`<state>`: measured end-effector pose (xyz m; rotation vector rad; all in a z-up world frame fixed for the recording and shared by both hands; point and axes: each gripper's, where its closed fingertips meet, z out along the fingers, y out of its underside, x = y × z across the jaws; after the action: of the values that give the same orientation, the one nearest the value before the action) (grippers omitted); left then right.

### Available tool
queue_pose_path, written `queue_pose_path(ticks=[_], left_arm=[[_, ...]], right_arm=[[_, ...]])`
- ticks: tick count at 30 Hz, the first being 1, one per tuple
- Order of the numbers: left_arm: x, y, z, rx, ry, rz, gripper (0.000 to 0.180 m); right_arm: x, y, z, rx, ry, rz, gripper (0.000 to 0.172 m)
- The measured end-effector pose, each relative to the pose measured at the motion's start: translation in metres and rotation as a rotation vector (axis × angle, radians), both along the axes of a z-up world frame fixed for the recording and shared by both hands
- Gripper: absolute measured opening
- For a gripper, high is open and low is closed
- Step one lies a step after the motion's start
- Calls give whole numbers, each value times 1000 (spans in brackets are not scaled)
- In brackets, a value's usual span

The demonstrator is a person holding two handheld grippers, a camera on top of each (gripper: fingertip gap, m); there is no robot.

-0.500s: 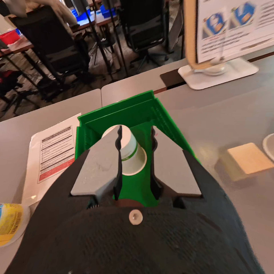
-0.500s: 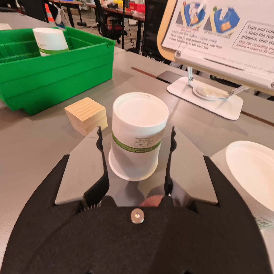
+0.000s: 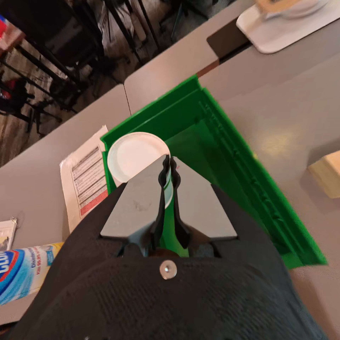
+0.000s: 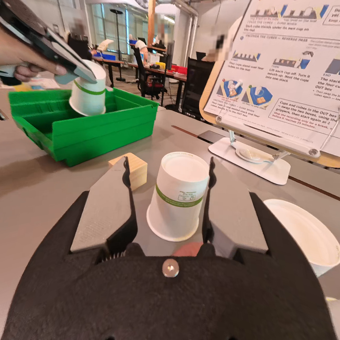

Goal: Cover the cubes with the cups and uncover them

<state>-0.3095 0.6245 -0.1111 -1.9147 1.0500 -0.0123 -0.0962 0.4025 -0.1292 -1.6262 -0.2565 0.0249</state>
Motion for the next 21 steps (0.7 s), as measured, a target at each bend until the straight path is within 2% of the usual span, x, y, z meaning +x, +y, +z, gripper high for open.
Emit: queue_pose_path(ticks=[2,4,8,11,17,19,21], left_arm=[[9,-20,27,37,-23,-50,0],[25,-46,56,87,-39,-118,0],[76,-127,90,92,-100,-362,0],[113,-189,91,53,-115,-552,0],[161,-276,75,-74,-170,-811,0],[170,-294,67,-113,-165,-864,0],[176,-307,63,-153,-190,-902,0]], right_arm=[[-12,-6,8,32,4,71,84],[-27,-13,14,53,-19,144,74],[-56,-27,26,117,-74,233,73],[-66,-31,31,143,-93,233,82],[-63,-24,38,147,-18,216,104],[-60,-21,41,146,4,218,105],[-58,-19,44,152,15,210,91]])
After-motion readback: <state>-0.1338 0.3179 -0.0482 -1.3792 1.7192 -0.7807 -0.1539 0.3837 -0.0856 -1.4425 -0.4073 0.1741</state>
